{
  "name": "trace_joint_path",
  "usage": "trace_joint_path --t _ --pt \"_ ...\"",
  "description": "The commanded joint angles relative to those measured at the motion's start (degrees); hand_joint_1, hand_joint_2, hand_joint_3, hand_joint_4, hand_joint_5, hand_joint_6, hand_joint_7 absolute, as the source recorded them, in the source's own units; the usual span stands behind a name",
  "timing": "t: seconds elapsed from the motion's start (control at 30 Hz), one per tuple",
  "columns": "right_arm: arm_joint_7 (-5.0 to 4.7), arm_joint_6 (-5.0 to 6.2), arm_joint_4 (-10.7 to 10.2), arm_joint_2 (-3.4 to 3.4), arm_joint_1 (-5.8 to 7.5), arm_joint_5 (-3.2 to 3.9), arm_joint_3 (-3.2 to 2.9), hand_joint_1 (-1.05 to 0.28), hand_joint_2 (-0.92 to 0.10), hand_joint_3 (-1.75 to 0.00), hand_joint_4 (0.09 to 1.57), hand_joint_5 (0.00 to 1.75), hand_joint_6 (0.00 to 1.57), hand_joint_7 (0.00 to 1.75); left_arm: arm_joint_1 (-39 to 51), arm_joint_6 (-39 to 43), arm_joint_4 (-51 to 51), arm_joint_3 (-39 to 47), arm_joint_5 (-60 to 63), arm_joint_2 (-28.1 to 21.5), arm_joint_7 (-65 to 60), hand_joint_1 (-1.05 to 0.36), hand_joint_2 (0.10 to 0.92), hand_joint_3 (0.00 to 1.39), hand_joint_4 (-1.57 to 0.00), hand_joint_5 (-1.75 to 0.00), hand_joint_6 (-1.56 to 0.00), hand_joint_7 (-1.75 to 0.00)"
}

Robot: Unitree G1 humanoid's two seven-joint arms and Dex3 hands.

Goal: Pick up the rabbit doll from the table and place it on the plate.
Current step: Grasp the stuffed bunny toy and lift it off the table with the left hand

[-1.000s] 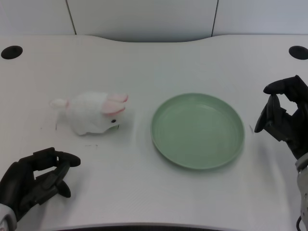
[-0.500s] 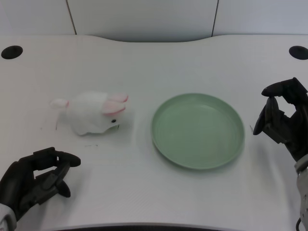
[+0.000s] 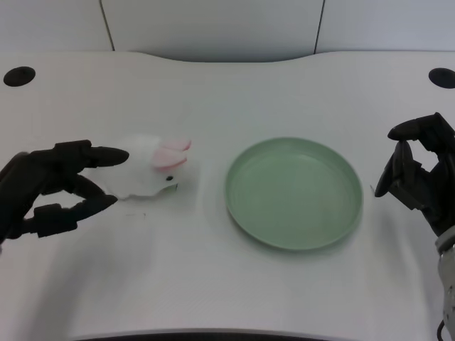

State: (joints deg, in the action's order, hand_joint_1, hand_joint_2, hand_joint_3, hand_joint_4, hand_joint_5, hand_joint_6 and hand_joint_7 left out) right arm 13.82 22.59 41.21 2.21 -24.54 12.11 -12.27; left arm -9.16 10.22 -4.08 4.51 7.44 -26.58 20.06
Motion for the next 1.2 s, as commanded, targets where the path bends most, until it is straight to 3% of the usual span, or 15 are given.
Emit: trace_joint_path --t 0.03,0.07,0.13,0.2,0.33,0.4,0.53,0.67,0.83,0.93,1.03,1.17,1.2 --pt "0.33 1.23 0.7 0.63 -0.03 0.27 -0.36 -0.12 -0.76 -1.08 0.9 1.75 0.48 1.75 -4.4 3.9 -1.4 -1.7 9.2 -4.5 -4.7 -0.64 0.92 0.05 -0.24 -0.66 -0.39 -0.02" --pt "0.52 1.27 1.0 0.7 -0.08 0.41 -0.48 -0.13 -0.75 -1.08 0.9 1.75 0.48 1.75 -5.5 4.4 -1.8 -2.3 11.7 -5.5 -5.4 -0.66 0.921 0.04 -0.19 -0.63 -0.36 -0.01" --pt "-0.36 -0.43 -0.3 0.62 0.36 0.21 -0.37 -0.13 -0.76 -1.07 0.88 1.75 0.45 1.75 -8.1 4.2 -2.4 -3.8 16.1 -7.8 -5.7 -0.71 0.919 0.03 -0.06 -0.54 -0.26 0.0" --pt "-0.57 -0.03 -0.3 0.7 0.5 -0.15 -0.24 -0.13 -0.76 -1.05 0.86 1.75 0.44 1.75 -10.4 3.0 -2.7 -5.5 20.1 -9.8 -5.1 -0.77 0.92 0.05 -0.02 -0.41 -0.2 -0.01" --pt "0.02 0.76 -0.4 0.51 0.73 0.18 -0.2 -0.15 -0.76 -1.04 0.87 1.75 0.44 1.75 -16.0 0.0 -4.9 -9.4 24.6 -12.1 -1.4 -0.87 0.921 0.1 0.0 -0.08 -0.09 -0.01" --pt "0.02 0.24 -0.9 0.43 0.93 0.13 -0.01 -0.14 -0.76 -1.05 0.88 1.75 0.45 1.75 -19.0 -1.2 -7.0 -11.4 26.0 -12.1 0.1 -0.9 0.921 0.11 0.0 -0.02 -0.05 -0.01" --pt "-0.18 -0.53 -2.1 0.28 1.44 -0.01 0.35 -0.14 -0.76 -1.06 0.9 1.75 0.46 1.75 -22.0 -2.1 -9.8 -13.5 26.9 -11.8 1.0 -0.94 0.921 0.11 -0.01 -0.01 -0.03 0.0" --pt "-1.22 -2.22 -5.9 -0.42 2.95 -0.31 1.27 -0.14 -0.73 -1.1 0.88 1.75 0.48 1.75 -29.0 -3.0 -18.1 -18.5 28.5 -9.6 4.1 -0.94 0.921 0.08 -0.03 -0.02 -0.03 0.0" --pt "-1.18 -2.64 -6.8 -0.14 3.51 -0.25 1.81 -0.17 -0.72 -1.11 0.89 1.75 0.49 1.75 -35.1 -3.3 -28.5 -23.2 30.1 -6.1 3.6 -0.95 0.921 0.06 -0.09 -0.06 -0.06 -0.02" --pt "-1.11 -3.17 -7.1 0.09 3.57 0.02 1.73 -0.18 -0.71 -1.1 0.89 1.75 0.48 1.75 -38.2 -2.6 -35.1 -25.8 31.3 -3.3 1.4 -0.95 0.917 0.04 -0.14 -0.1 -0.12 -0.04" --pt "0.02 -3.05 -6.3 0.29 3.5 1.18 1.03 -0.17 -0.73 -1.09 0.86 1.75 0.44 1.75 -42.3 -1.8 -43.6 -29.2 32.9 0.1 0.3 -0.92 0.919 0.02 -0.16 -0.13 -0.13 -0.05" --pt "-0.18 -3.57 -6.9 0.32 3.58 1.18 0.79 -0.19 -0.74 -1.06 0.88 1.75 0.44 1.75 -46.1 0.2 -51.9 -32.6 34.9 2.8 -3.3 -0.92 0.912 0.01 -0.15 -0.15 -0.14 -0.04" --pt "-0.03 -3.53 -6.9 0.33 3.55 1.26 0.74 -0.19 -0.74 -1.06 0.89 1.75 0.45 1.75 -46.8 0.7 -53.5 -33.2 35.3 3.2 -4.2 -0.93 0.909 0.01 -0.1 -0.26 -0.15 -0.04"
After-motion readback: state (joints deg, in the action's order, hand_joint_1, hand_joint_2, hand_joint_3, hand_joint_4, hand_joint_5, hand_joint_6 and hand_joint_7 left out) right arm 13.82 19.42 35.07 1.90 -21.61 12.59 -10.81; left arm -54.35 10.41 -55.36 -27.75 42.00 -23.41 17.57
